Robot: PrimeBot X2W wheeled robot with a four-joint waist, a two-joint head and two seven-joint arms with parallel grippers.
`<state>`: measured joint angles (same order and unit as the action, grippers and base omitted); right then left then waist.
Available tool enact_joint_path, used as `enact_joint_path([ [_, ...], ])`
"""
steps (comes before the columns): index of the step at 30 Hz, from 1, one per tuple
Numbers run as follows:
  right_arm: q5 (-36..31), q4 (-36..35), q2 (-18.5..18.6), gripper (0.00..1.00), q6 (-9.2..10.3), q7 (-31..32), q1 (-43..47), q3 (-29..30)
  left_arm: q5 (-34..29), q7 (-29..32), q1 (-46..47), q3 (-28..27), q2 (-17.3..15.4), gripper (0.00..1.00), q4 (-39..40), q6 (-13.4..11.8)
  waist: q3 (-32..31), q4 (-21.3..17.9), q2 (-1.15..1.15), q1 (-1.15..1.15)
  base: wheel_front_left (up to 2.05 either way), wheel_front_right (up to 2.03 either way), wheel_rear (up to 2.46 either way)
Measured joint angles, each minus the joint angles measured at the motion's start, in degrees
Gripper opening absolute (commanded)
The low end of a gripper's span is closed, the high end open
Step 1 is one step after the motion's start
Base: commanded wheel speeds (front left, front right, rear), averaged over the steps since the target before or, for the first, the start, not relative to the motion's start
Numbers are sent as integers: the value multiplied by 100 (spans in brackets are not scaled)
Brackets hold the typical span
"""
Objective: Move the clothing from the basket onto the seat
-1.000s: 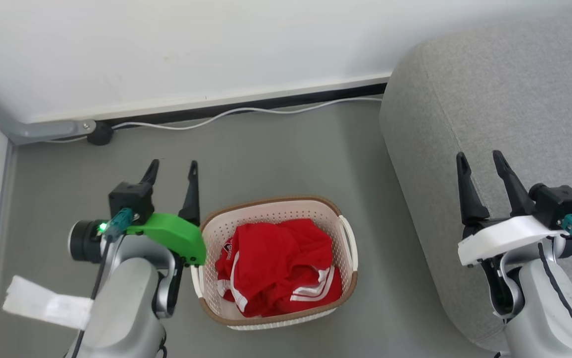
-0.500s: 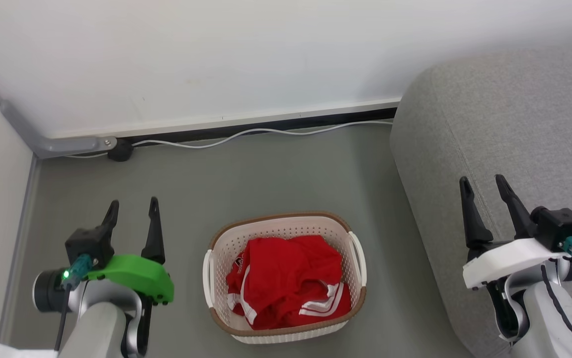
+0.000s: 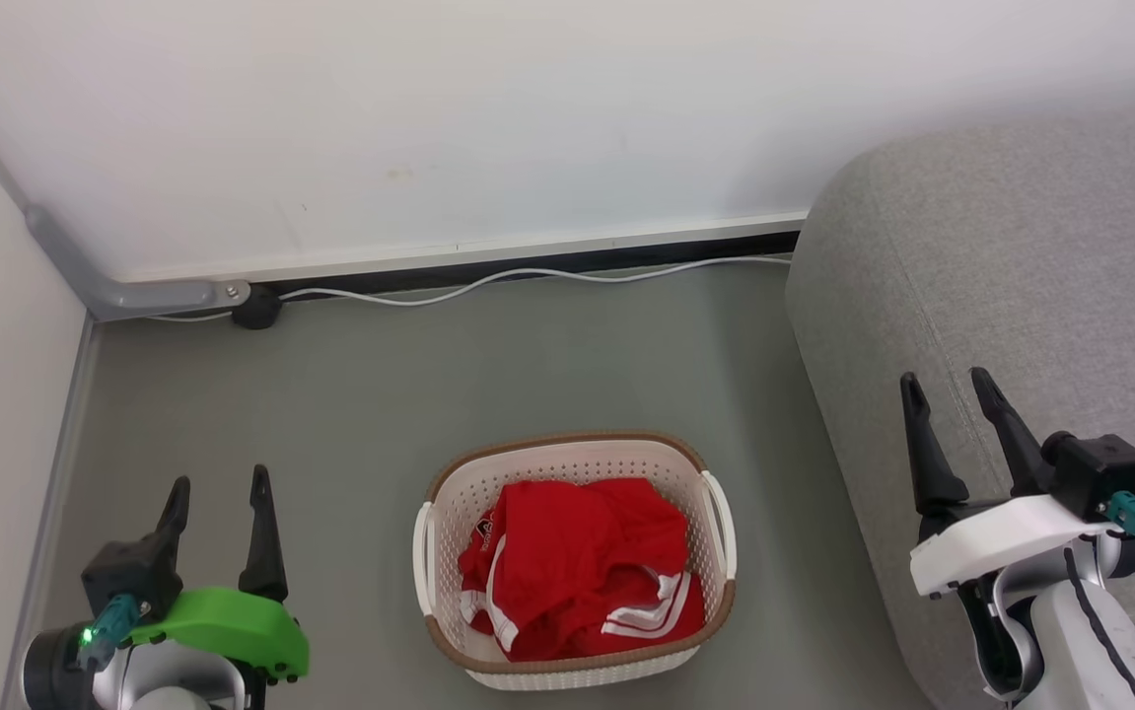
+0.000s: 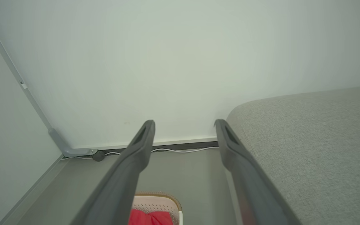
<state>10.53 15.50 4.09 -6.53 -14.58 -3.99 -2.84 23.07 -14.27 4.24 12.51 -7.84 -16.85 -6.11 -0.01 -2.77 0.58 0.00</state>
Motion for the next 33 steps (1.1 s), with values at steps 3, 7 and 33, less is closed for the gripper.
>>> enact_joint_path([
  [3,4,-22,-30,100,0,0,72,-23,-18,0,-168,-98,-13,100,152,-1,-14,6,0,0,0,0,0],
  [7,11,-31,-44,100,0,0,126,-49,-59,0,-311,-130,-13,100,266,-1,-30,-3,0,0,0,0,0],
  [33,55,-215,-54,100,4,0,215,-76,-309,0,-668,-203,1,100,673,-2,134,-30,0,0,0,0,0],
])
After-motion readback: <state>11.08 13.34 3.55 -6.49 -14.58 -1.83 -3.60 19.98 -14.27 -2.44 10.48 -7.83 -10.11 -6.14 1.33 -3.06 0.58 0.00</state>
